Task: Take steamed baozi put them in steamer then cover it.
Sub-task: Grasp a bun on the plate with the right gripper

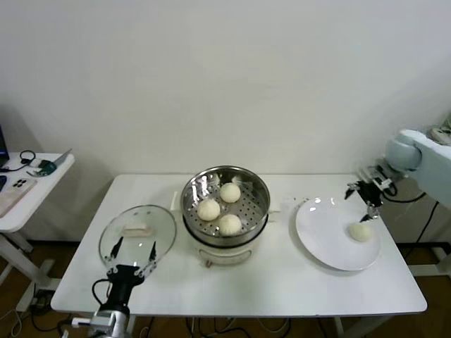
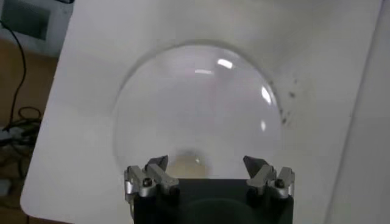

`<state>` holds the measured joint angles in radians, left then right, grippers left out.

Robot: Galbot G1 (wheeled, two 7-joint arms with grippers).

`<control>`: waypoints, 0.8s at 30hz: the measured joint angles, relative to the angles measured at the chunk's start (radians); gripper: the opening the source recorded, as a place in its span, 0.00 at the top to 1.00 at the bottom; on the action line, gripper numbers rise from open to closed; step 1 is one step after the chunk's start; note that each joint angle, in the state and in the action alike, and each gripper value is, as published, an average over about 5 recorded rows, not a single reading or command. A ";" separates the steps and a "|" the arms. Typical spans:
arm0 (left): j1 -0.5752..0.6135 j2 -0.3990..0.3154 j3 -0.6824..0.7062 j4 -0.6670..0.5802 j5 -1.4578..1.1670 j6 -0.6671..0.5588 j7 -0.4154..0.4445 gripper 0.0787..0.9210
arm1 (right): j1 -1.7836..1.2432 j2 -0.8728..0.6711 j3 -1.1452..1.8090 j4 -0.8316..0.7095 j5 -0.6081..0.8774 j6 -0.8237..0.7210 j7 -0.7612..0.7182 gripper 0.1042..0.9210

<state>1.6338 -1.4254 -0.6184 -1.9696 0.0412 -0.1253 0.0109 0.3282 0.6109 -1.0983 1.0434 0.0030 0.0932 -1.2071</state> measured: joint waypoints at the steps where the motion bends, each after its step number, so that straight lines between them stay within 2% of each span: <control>1: 0.000 -0.001 0.000 0.000 0.002 0.001 0.000 0.12 | -0.025 0.001 0.027 -0.019 -0.018 0.001 -0.001 0.12; 11: 0.007 -0.005 -0.009 0.003 0.009 0.004 -0.001 0.12 | -0.195 0.071 0.240 -0.215 -0.181 0.025 -0.006 0.12; 24: 0.005 -0.008 -0.017 0.013 0.011 0.007 -0.001 0.12 | -0.284 0.199 0.376 -0.390 -0.293 0.048 0.000 0.12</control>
<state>1.6391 -1.4331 -0.6357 -1.9570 0.0523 -0.1187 0.0100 0.0438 0.8099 -0.7226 0.6531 -0.2900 0.1416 -1.2074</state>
